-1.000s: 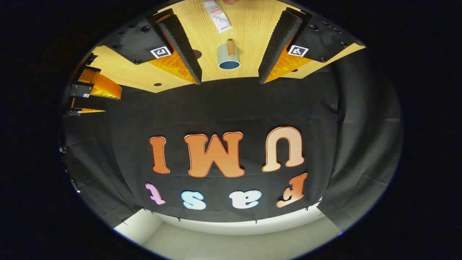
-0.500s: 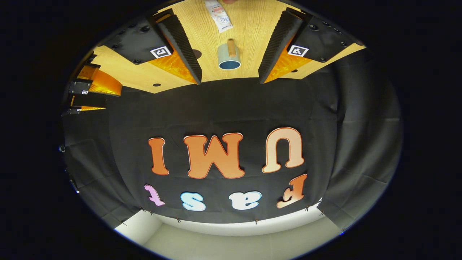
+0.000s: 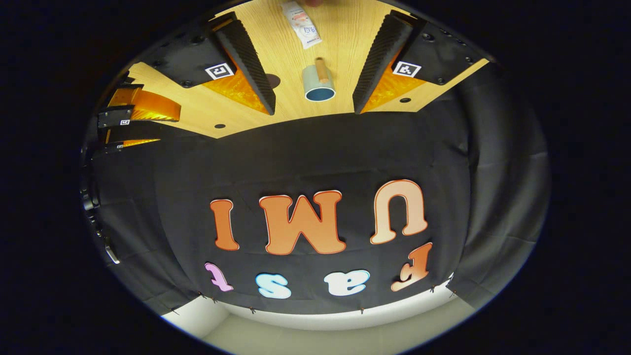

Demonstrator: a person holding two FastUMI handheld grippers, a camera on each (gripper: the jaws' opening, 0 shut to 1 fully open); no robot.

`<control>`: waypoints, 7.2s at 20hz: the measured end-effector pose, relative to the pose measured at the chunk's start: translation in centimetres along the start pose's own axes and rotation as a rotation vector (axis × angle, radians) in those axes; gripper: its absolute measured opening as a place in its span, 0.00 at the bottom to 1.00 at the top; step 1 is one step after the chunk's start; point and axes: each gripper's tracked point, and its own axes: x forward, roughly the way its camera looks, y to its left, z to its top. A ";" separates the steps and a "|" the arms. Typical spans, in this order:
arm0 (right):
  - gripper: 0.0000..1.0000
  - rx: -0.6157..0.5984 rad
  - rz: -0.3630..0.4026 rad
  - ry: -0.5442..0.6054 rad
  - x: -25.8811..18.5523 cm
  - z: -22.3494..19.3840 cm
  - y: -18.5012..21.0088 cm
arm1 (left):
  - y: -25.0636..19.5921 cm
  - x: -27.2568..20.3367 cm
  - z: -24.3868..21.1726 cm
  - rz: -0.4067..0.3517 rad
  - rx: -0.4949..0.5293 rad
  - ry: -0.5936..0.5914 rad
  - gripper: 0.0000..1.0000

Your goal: Put the toothbrush and toothpaste on the desktop into the cup, then pick up the cup and place it on the coaster on the desktop.

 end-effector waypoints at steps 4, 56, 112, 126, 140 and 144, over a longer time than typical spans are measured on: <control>0.99 0.028 -0.011 0.084 0.5 -0.1 -0.8 | 0.2 1.5 -0.1 -0.031 -0.036 0.086 1.00; 0.74 -0.109 0.123 1.075 5.0 -17.8 1.3 | -2.3 0.1 -16.9 -0.059 -0.306 1.358 0.35; 0.05 0.016 0.126 0.390 3.6 -11.3 -1.0 | 5.9 11.9 -0.2 -0.128 -0.276 0.241 0.08; 0.05 0.059 0.088 0.291 6.2 -9.3 -3.4 | 9.5 21.2 5.2 -0.024 -0.258 -0.078 0.08; 0.04 0.108 0.101 0.213 8.9 -8.1 -3.3 | 9.8 25.9 -1.3 -0.030 -0.302 0.014 0.10; 0.04 0.119 0.110 0.199 9.1 -7.8 -2.5 | 9.3 24.5 -0.8 -0.051 -0.275 -0.009 0.16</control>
